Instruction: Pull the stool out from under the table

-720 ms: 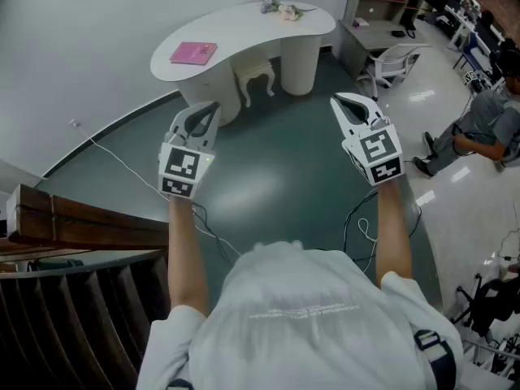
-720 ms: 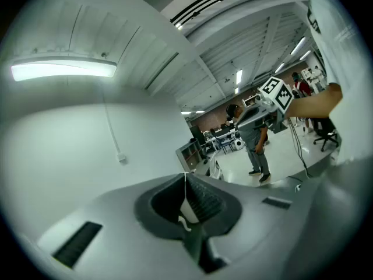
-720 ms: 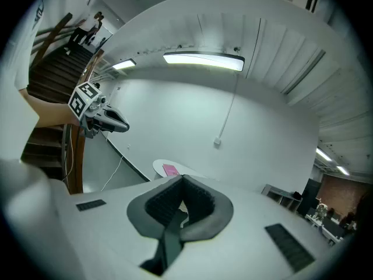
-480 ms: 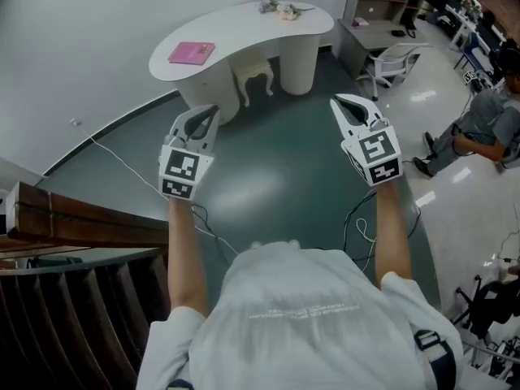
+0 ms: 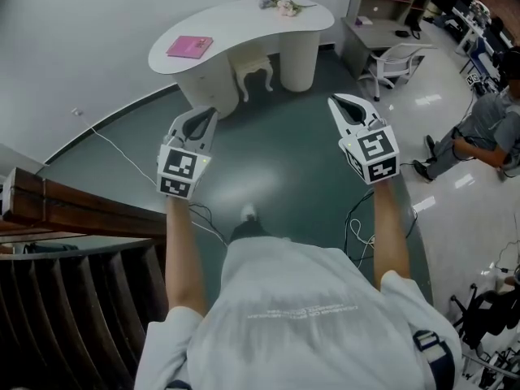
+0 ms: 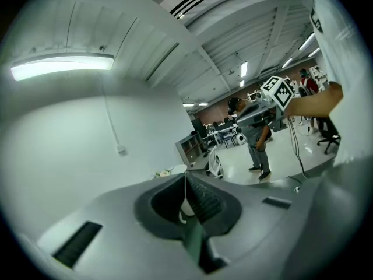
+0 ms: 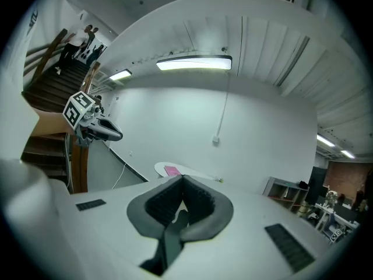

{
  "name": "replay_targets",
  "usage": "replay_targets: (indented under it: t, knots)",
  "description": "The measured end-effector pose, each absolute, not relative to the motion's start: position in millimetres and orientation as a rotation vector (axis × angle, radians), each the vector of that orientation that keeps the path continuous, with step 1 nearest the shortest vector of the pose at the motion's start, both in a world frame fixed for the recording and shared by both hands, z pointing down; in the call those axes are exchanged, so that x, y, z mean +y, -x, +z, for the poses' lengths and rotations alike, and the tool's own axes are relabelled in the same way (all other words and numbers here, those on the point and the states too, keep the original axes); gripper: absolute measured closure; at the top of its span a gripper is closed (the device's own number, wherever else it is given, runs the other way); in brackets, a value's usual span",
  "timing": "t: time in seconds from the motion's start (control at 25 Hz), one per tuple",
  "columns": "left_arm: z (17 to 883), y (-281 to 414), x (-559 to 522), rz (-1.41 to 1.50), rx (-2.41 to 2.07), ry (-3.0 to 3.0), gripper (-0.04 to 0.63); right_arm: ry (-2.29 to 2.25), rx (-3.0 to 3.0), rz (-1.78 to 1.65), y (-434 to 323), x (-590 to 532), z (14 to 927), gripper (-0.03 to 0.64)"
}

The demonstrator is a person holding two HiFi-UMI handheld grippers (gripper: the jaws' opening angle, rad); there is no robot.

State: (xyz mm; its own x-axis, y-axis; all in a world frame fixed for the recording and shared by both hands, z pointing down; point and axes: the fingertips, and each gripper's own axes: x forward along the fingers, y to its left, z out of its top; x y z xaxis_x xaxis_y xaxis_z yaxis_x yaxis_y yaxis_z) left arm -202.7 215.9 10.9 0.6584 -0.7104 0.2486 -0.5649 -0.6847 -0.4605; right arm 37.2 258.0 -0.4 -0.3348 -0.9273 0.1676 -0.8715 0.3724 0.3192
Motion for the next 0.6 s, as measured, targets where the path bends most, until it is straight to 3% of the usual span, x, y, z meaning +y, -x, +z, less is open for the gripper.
replay_targets:
  t: [0.6]
  knots:
    - [15, 165, 175, -0.602, 0.976, 2.554, 0.577, -1.579, -2.283, -0.22, -63, 216, 10, 0.601]
